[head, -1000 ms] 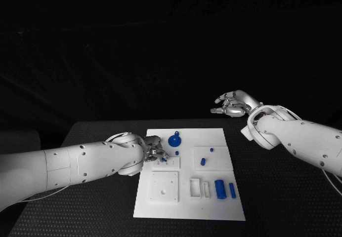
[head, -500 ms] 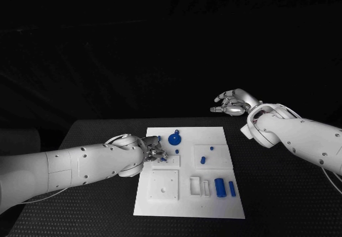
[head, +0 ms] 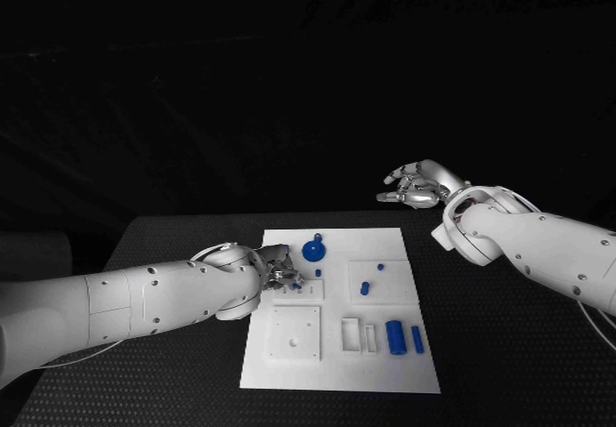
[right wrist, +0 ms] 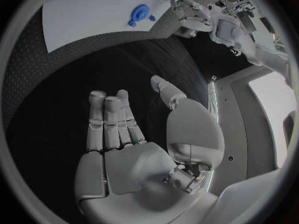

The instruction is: Assemble the parts on the task board

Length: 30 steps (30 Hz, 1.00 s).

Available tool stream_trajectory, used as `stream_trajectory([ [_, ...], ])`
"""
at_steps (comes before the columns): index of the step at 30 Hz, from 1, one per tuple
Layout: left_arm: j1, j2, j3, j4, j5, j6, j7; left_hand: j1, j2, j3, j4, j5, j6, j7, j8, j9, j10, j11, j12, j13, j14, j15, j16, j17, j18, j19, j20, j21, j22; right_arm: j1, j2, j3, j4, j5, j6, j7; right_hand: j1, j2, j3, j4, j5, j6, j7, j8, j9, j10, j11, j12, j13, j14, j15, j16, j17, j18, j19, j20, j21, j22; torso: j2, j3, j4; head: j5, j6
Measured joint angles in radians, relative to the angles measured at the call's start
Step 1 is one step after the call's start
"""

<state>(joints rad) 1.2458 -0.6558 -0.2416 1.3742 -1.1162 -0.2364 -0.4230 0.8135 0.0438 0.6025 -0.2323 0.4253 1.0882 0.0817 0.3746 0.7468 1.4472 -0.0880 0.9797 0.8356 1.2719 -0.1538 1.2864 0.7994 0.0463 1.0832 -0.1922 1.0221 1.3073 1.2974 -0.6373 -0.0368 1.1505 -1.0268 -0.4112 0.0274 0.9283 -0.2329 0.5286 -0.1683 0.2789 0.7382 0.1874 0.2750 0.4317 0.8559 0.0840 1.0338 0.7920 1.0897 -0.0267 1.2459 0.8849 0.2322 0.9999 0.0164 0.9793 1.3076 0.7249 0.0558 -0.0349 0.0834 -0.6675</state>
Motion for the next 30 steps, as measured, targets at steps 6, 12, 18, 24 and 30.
stream_trajectory([
  [6, -0.005, 0.003, 0.0, -0.005, -0.001, 0.002, 0.001, 0.0, 0.0, 0.0, 0.0, -0.001, 0.0, 0.0, -0.002, 0.0, 0.0, 0.0, 0.0, -0.001, 0.0, 0.0, 0.0, -0.001, 0.0, 0.0, 0.0, 0.0, 0.001, 0.0, 0.001, 0.0, -0.001, 0.0, 0.002, 0.0, 0.0, 0.0, 0.0, 0.0, 0.004, -0.003, -0.001, 0.0, 0.0, 0.0, 0.0, 0.0, -0.001, 0.0, 0.0, 0.0, 0.0, 0.0, 0.0, 0.0, 0.0, 0.0, 0.0, 0.0001, 0.0001, -0.002, -0.002],
  [12, -0.008, 0.005, 0.0, -0.005, -0.002, 0.004, 0.001, -0.004, 0.001, 0.0, 0.0, -0.001, 0.0, 0.0, 0.002, 0.001, 0.0, 0.0, 0.0, -0.002, 0.0, 0.0, 0.0, -0.002, 0.0, 0.0, 0.0, 0.004, 0.001, 0.0, 0.001, 0.0, -0.001, 0.0, 0.005, -0.001, 0.0, 0.0, 0.0, 0.0, 0.004, -0.002, 0.001, 0.0, 0.0, 0.0, 0.0, 0.0, -0.002, 0.0, 0.0, 0.0, -0.001, 0.0, 0.0, 0.0, 0.0, 0.0, 0.0, 0.0001, 0.0001, -0.002, -0.004],
  [18, -0.008, 0.005, 0.0, -0.008, -0.002, 0.007, 0.0, -0.009, 0.001, -0.001, -0.002, 0.0, 0.0, 0.0, 0.002, 0.001, 0.0, 0.0, 0.0, -0.003, 0.0, 0.0, 0.004, -0.004, 0.0, 0.0, 0.0, 0.004, 0.001, 0.0, 0.002, 0.0, -0.001, 0.0, 0.007, -0.001, 0.0, 0.0, 0.0, 0.0, 0.004, -0.002, 0.001, 0.0, 0.0, 0.0, 0.0, 0.0, -0.003, 0.0, 0.0, 0.0, -0.001, 0.0, 0.0, 0.0, 0.0, 0.0, 0.0, 0.0, 0.0002, -0.002, -0.005],
  [24, -0.01, 0.007, 0.0, -0.013, -0.003, 0.011, 0.0, -0.01, 0.0, -0.001, -0.002, 0.0, 0.0, 0.0, 0.002, 0.001, 0.0, 0.0, 0.0, -0.004, 0.0, 0.0, 0.004, -0.004, 0.001, -0.001, -0.001, 0.004, 0.001, 0.0, 0.003, 0.0, -0.001, 0.0, 0.008, -0.001, 0.0, 0.0, 0.0, 0.0, 0.004, -0.001, 0.0, 0.0, 0.0, 0.0, 0.0, 0.0, -0.003, 0.0, 0.0, 0.0, -0.001, 0.0, 0.0, 0.0, -0.004, 0.0, 0.0, 0.0, 0.0005, -0.003, -0.006],
  [30, -0.012, 0.008, 0.0, -0.013, -0.003, 0.017, 0.0, -0.01, 0.0, -0.001, -0.002, 0.0, 0.0, 0.0, 0.002, 0.0, 0.0, 0.0, 0.0, -0.005, 0.0, 0.0, 0.004, -0.005, 0.001, -0.008, 0.003, 0.004, 0.0, 0.0, 0.004, 0.0, -0.003, 0.0, 0.009, -0.001, 0.0, 0.0, 0.0, 0.0, 0.004, -0.001, 0.0, 0.0, 0.0, -0.001, -0.001, 0.001, -0.004, -0.002, 0.002, 0.0, -0.001, 0.0, 0.0, 0.0, -0.004, 0.0, 0.0, 0.0, 0.0005, -0.005, -0.008],
])
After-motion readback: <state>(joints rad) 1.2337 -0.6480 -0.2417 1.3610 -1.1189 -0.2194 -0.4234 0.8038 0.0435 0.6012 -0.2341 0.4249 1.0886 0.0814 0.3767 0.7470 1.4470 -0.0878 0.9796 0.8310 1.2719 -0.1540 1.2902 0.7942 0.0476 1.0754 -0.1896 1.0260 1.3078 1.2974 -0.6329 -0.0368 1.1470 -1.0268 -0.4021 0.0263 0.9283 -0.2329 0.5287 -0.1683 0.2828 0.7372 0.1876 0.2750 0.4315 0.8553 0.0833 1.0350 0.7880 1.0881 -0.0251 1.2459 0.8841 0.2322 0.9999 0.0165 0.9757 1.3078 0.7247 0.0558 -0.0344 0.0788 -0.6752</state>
